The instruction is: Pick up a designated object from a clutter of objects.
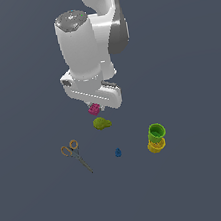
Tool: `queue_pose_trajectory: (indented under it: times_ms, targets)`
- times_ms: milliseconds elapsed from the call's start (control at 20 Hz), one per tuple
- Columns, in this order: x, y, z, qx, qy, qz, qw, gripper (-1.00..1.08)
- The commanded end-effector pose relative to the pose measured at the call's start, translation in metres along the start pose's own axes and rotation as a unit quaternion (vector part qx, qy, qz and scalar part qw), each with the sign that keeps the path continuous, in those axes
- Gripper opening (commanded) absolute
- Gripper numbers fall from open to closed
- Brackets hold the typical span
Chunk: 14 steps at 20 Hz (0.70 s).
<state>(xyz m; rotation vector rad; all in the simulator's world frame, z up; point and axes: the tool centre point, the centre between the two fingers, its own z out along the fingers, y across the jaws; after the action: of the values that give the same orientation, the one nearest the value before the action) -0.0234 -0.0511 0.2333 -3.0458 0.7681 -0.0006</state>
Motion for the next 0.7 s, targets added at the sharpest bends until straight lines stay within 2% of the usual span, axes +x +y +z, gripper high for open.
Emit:
queue_pose_trajectory:
  times_ms: [0,650]
  targets:
    - [-0.002,0.002,-0.027,0.0,0.0,0.0,1.0,-1.0]
    - [-0.004,0.01,-0.153,0.0,0.0,0.0,1.0,-1.0]
